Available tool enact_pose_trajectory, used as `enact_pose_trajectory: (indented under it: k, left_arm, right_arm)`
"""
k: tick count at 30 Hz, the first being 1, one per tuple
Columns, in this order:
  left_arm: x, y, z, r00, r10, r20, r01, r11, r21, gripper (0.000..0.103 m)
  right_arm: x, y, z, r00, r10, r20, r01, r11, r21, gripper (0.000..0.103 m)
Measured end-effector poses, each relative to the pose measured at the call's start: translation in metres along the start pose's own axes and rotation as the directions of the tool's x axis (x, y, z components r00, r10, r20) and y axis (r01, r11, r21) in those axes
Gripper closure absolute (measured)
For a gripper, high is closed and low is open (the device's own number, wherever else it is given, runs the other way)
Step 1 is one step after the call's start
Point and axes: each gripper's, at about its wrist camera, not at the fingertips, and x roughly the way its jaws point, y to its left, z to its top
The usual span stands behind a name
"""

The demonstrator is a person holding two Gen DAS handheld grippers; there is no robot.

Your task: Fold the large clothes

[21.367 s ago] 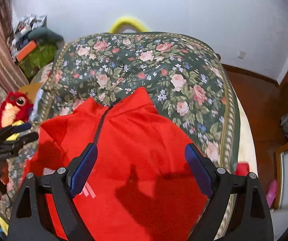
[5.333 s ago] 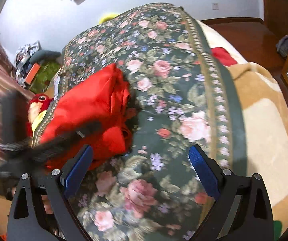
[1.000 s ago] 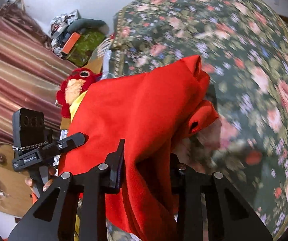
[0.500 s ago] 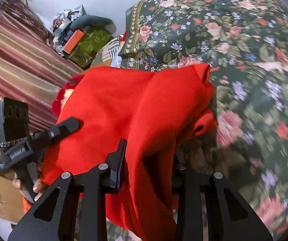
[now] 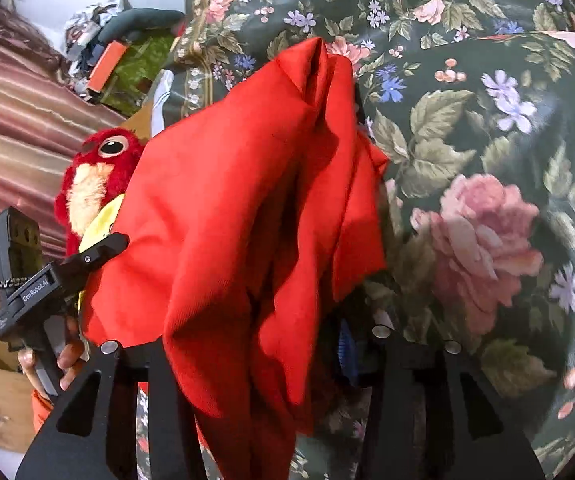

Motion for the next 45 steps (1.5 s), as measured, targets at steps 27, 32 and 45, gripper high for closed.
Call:
enact_pose_trajectory:
  k: [27, 32, 45]
  left_arm:
    - [-0.165, -0.076, -0.105, 0.984, 0.104, 0.148, -0.12, 0.987, 0.105, 0.026]
    - [-0.25, -0.115, -0.134, 0.941, 0.035, 0.338, -0.105, 0.976, 0.192, 0.026]
    - [-0.381, -0.181, -0.254, 0.689, -0.105, 0.717, -0.172, 0.938, 0.302, 0.026]
  right_arm:
    - [-0.17, 0.087, -0.084, 0.963, -0.126, 0.238, 0.158, 0.98, -0.122, 0.04]
    - [-0.233, 0.136, -0.114, 0.918, -0.059, 0.392, 0.16, 0.96, -0.229, 0.04]
    - [-0.343, 0.208, -0.225, 0.678, 0.132, 0.724, 0.211, 0.908, -0.363, 0.04]
